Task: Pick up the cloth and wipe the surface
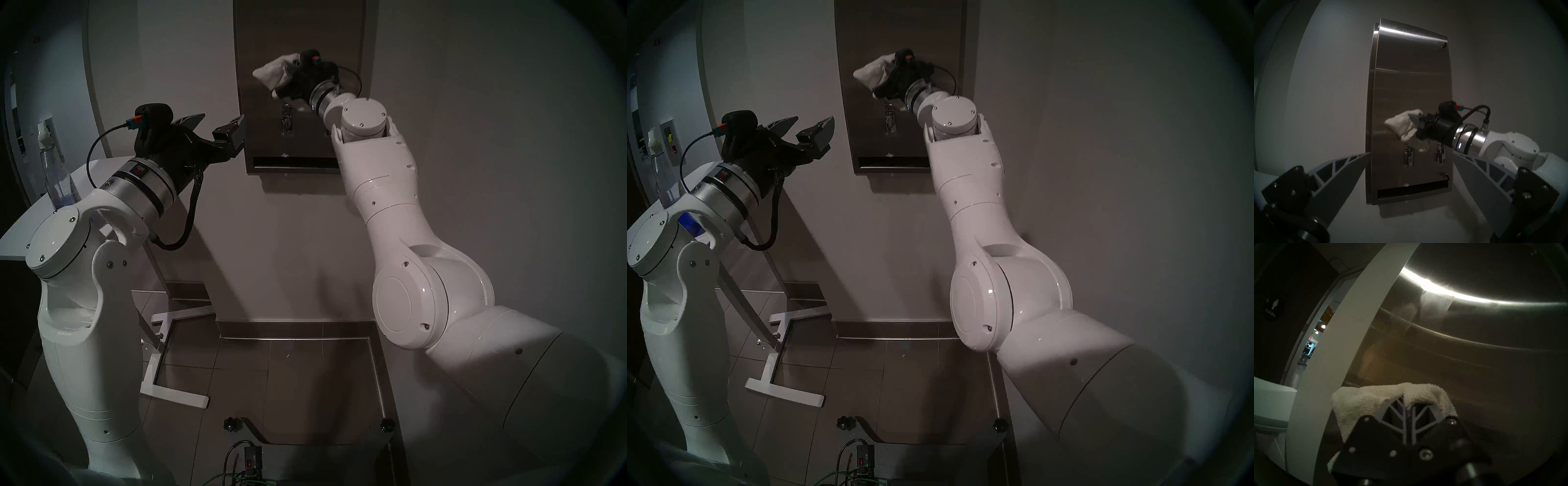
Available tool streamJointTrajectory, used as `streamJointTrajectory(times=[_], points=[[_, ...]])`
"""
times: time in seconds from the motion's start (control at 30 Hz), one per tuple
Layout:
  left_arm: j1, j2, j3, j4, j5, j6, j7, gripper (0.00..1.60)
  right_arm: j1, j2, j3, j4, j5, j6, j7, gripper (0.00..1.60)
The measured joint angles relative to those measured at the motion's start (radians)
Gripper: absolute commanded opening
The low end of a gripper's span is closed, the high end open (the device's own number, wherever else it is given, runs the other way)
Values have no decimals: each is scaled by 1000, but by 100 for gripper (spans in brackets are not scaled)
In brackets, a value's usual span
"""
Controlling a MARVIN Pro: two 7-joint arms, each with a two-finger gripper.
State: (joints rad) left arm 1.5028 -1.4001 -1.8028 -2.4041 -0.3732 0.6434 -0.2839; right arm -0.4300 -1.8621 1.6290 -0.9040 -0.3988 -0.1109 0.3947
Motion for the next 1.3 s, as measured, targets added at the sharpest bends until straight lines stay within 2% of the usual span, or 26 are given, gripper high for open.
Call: streamJointTrajectory(times=[0.13, 0.27, 0.6, 1.0, 1.3], points=[[0, 0, 0, -1, -1, 0, 0, 160, 27, 4, 2, -8, -4, 33, -6, 0], [0, 1, 0, -1, -1, -1, 1, 160, 60, 5, 25, 38, 3, 95, -17, 0], [-1, 1, 1, -1, -2, -1, 3, 160, 109, 18, 44, 114, 22, 124, 26, 0], [0, 2, 1, -1, -4, -1, 4, 160, 34, 5, 40, 203, 31, 161, 146, 0], [-1, 3, 2, -1, -5, -2, 5, 160, -1, 6, 12, 184, 9, 135, 141, 0]])
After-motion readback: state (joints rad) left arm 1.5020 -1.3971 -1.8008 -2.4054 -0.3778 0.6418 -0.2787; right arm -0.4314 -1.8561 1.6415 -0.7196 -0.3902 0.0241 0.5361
